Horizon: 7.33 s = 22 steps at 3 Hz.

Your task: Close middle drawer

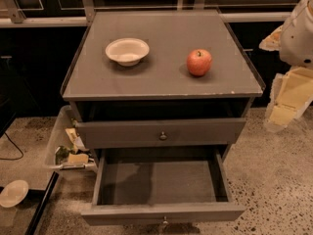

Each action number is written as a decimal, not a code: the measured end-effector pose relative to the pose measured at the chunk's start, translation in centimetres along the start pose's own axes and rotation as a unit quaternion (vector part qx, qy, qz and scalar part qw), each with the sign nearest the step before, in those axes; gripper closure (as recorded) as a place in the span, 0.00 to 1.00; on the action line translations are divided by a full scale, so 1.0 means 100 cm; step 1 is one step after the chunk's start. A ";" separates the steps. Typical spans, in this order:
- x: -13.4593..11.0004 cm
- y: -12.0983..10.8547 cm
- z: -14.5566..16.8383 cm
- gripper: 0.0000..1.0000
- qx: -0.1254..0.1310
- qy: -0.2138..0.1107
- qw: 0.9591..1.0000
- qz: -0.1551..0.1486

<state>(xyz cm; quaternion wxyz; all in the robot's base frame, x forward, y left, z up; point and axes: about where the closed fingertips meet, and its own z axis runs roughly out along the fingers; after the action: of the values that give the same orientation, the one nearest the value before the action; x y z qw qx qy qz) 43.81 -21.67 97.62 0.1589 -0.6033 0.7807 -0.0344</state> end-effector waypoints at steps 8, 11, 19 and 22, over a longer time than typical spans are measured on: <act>0.073 0.108 0.166 1.00 -0.086 -0.085 0.993 0.000; 0.087 0.135 0.306 1.00 -0.070 -0.215 0.973 0.042; 0.097 0.206 0.514 1.00 -0.086 -0.273 0.958 0.033; 0.100 0.204 0.527 0.58 -0.082 -0.261 0.961 0.026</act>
Offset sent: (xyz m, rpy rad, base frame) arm -0.0274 -0.0111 -0.0845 0.0089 0.1466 0.0043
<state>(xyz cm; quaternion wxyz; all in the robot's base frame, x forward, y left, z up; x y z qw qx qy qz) 37.91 -18.42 40.63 0.3084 -0.5815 0.7278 0.1926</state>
